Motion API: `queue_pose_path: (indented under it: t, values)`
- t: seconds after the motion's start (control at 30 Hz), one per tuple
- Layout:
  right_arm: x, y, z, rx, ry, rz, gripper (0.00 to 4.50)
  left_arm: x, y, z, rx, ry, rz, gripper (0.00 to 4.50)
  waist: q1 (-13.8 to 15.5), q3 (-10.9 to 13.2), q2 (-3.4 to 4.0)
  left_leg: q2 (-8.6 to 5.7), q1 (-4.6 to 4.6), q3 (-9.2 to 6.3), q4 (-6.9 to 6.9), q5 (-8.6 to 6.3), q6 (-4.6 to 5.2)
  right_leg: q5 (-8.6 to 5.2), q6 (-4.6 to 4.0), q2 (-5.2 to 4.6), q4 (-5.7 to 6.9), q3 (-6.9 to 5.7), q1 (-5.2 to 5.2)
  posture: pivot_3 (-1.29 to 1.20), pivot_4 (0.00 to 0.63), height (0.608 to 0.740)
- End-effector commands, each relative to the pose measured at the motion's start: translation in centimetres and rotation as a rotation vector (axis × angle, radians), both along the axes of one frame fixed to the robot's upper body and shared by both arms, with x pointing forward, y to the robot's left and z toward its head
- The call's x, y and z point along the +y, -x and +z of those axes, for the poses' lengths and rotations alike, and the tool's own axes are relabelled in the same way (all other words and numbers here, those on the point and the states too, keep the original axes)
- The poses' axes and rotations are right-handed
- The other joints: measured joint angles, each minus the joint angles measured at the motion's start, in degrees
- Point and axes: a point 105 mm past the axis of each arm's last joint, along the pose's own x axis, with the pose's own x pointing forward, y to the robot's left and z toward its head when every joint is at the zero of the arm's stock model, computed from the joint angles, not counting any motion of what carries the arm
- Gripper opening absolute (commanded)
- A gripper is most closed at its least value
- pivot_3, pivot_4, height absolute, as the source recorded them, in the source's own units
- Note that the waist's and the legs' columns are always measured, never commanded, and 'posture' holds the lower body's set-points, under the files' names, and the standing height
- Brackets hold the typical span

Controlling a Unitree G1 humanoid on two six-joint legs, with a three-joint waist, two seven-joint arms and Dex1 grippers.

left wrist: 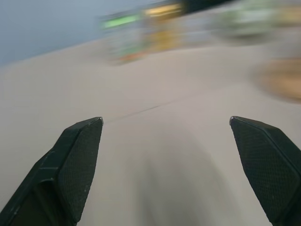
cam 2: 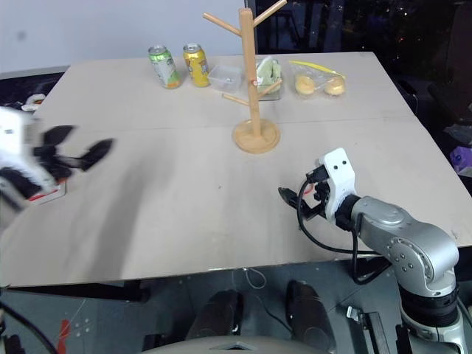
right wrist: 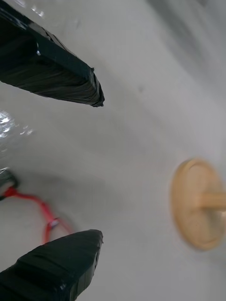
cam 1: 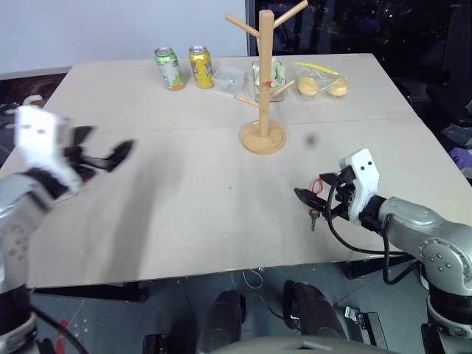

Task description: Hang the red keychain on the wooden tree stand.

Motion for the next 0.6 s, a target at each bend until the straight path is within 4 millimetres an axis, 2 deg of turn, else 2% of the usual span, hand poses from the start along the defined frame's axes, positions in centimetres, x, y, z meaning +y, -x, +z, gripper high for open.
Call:
queue_pose_path:
  t: [0.03,0.17,0.3,0.6]
  values:
    - [-0.4,0.7,-0.2,0.004,0.052,-0.036,4.50,-4.8,1.2,0.3,0.030,-0.020,-0.266,4.45,-0.83,0.01,-0.01,0.01,-0.11,-0.03,0.00,0.00,0.00,0.00,0.00,0.04,-0.01,0.00,-0.08,0.00,0.150,0.740]
    - [-0.6,1.1,-1.0,0.047,0.073,-0.053,4.50,-7.4,2.2,-0.5,0.077,-0.052,-0.441,4.45,-1.31,0.02,-0.01,0.01,-0.25,-0.02,0.00,0.00,0.01,0.02,0.02,0.08,0.01,0.04,-0.28,0.00,0.150,0.740]
    - [0.2,0.3,-2.4,0.085,0.066,-0.090,4.50,-9.5,2.9,-1.4,0.109,-0.100,-0.602,4.45,-1.14,0.01,-0.02,0.01,-0.23,-0.05,0.03,0.01,0.02,0.01,0.01,0.10,0.02,0.03,-0.26,0.00,0.150,0.740]
    - [1.5,-1.3,-2.9,0.097,0.074,-0.119,4.50,-10.4,3.1,-1.4,0.116,-0.126,-0.684,4.45,-1.18,0.03,0.01,0.01,-0.27,-0.08,0.04,0.01,0.03,0.01,0.01,0.15,0.02,0.07,-0.28,0.00,0.150,0.740]
